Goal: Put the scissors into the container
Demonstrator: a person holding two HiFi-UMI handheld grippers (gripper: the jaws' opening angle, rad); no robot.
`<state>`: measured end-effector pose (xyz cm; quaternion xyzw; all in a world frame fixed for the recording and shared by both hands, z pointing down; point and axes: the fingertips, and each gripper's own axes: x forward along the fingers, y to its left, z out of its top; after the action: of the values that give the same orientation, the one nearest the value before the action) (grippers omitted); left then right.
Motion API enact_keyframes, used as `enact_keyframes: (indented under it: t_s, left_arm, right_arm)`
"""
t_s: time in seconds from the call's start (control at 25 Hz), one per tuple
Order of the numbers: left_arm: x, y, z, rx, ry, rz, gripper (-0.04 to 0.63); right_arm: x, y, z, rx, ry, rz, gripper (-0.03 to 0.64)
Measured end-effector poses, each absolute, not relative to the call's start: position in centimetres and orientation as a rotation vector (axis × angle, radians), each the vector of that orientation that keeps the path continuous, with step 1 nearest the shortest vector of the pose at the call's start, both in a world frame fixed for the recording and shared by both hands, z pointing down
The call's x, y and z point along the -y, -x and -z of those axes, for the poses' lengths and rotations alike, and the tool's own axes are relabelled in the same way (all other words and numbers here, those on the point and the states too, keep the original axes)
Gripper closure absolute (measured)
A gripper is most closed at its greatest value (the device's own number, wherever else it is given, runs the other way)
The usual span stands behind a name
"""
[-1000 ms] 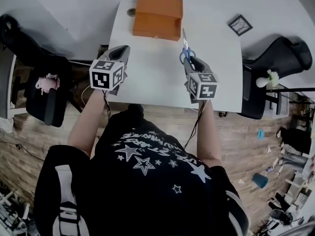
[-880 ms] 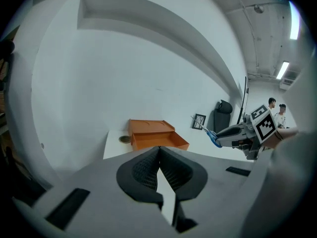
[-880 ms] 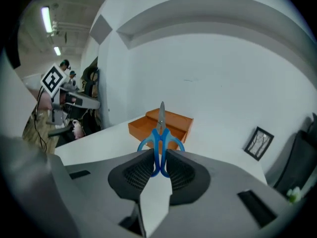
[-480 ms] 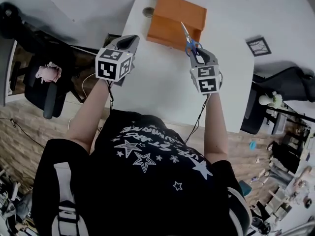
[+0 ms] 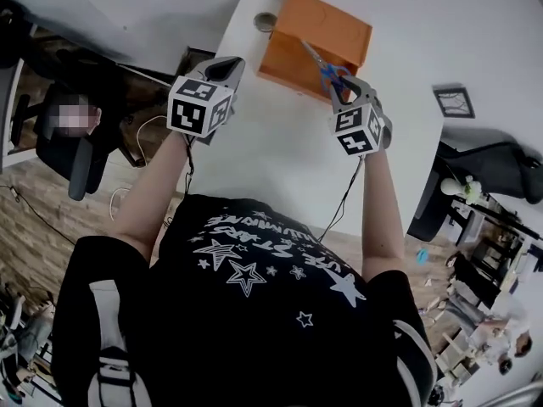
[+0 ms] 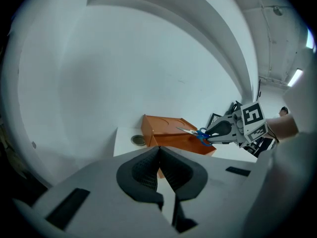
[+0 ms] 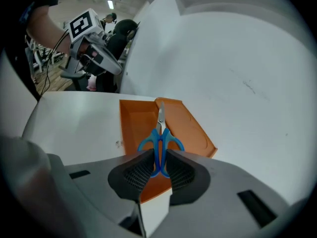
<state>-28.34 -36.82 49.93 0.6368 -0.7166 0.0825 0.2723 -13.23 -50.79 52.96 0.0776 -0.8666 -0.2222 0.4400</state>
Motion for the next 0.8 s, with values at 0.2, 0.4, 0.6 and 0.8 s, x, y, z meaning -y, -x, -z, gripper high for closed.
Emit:
enact_keyframes:
  t_s: [0.2,0.4,0.6,0.8]
  left_arm:
    - [37.7,29.4,-51.2,1.906,-1.706,-0.231,0.578]
    - [38.2,30.6,-52.5,1.897,-1.679,-0.222,0.578]
    - [38.6,31.1,-53.6,1.891,-1.654,-0.204,0.577]
    - [38.7,31.3,-54.1,1.885,-1.643,-0.194,0.578]
  right_arm:
    - [51.6,15.2,-55.4,2.074,-0.063,0.626,0.518]
    - [51.8,16.9,-57.3,2.046,0.022,0.655,0.518]
    - [51.9,17.8,-58.6,2.000,0.084,0.711,0.518]
    - [52.0,18.1,-59.5,1.952,0.135,0.752,0.518]
